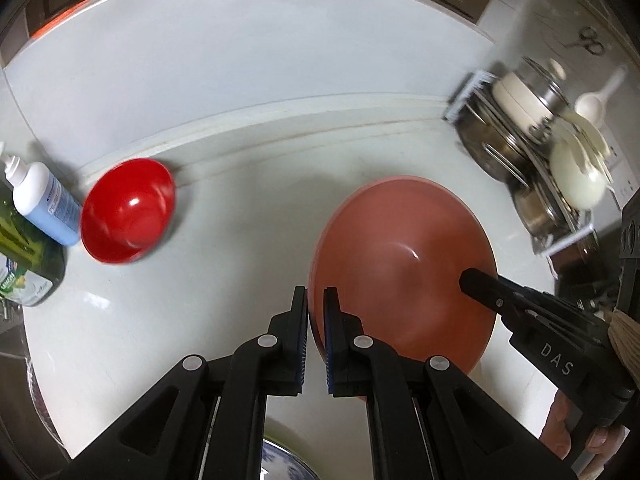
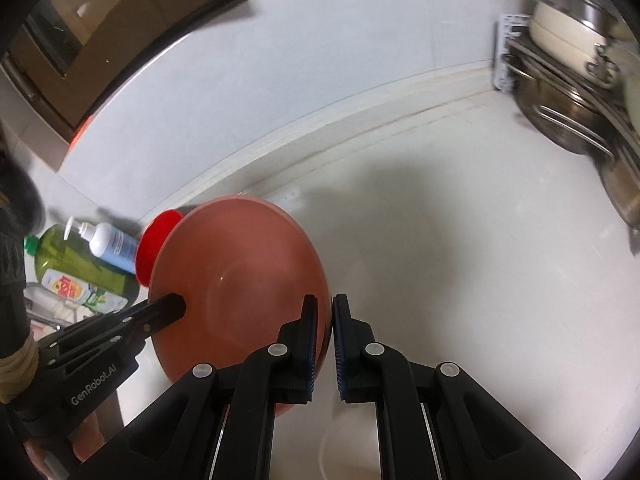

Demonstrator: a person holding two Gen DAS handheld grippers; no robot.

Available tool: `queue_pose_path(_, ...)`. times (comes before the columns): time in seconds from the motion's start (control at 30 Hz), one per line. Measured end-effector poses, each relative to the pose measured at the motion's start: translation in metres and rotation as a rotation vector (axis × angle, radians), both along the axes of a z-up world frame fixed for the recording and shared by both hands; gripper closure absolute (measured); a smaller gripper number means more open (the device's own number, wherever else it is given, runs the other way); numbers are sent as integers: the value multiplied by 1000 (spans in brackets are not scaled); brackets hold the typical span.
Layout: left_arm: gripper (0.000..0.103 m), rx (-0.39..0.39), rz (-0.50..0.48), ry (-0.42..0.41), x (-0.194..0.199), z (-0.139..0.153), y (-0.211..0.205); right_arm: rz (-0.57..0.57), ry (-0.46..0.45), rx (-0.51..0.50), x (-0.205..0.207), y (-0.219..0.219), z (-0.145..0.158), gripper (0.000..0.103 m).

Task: Organize plates and bowls
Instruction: 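Lift the pink bowl with both tools and carry it to the cream bowl, then lower the pink bowl into the cream bowl with both tools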

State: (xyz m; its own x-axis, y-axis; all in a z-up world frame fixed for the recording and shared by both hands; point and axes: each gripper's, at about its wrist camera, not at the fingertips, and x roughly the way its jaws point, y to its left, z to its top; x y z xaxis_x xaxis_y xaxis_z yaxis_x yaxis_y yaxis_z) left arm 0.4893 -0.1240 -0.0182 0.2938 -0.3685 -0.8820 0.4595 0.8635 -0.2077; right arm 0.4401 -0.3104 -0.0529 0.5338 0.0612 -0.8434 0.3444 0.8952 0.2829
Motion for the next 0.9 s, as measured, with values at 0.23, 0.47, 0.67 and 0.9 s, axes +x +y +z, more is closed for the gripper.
queue_pose_path(0.23,94,-3,-51,3,-39,-1,-16,-32,-26,-55,-55,-12,15,93)
queue_pose_path(0.47,94,8,-78,14,-73,-11,-37,-65,-13,-41,-93,-23,8,93)
queue_pose_path(0.67,94,32,-94,39,-90,-27,-47,-77,20,-24,-113,-34,-7,93)
queue_pose_path(0.9,93,77,-101,80,-99,-51,-57,-77,71,-3,-124,-40,-33,93)
